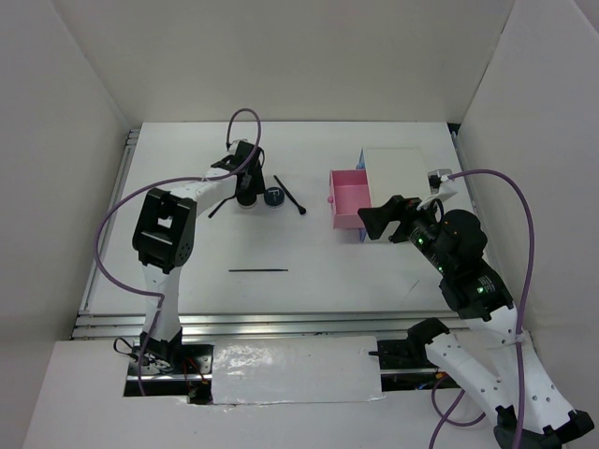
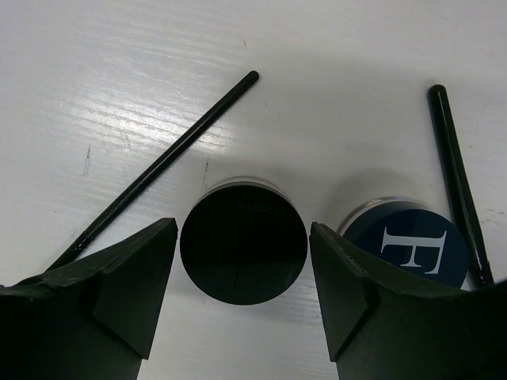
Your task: Organize the makeup
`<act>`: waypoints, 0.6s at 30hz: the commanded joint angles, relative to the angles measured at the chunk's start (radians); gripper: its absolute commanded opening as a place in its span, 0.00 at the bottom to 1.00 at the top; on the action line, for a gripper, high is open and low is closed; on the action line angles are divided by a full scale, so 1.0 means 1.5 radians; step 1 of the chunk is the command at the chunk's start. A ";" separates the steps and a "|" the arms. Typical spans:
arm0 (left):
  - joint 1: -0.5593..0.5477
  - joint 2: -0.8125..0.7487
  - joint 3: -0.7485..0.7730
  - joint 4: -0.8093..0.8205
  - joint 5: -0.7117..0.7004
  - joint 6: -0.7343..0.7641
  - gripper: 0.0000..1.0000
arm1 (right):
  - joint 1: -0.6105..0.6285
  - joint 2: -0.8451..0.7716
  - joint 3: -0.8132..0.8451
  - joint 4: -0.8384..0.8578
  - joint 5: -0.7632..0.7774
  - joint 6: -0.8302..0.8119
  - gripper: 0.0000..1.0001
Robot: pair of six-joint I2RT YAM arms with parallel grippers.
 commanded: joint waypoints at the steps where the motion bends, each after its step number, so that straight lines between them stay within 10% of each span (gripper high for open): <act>1: -0.003 0.021 0.013 -0.002 0.000 0.002 0.81 | 0.003 -0.004 -0.003 0.033 -0.001 -0.008 0.99; 9: -0.004 0.030 0.011 -0.001 0.006 0.002 0.81 | 0.003 -0.005 -0.004 0.033 0.000 -0.007 0.99; 18: -0.016 -0.027 -0.001 0.001 0.011 0.013 0.35 | 0.003 -0.003 -0.003 0.034 -0.001 -0.007 0.99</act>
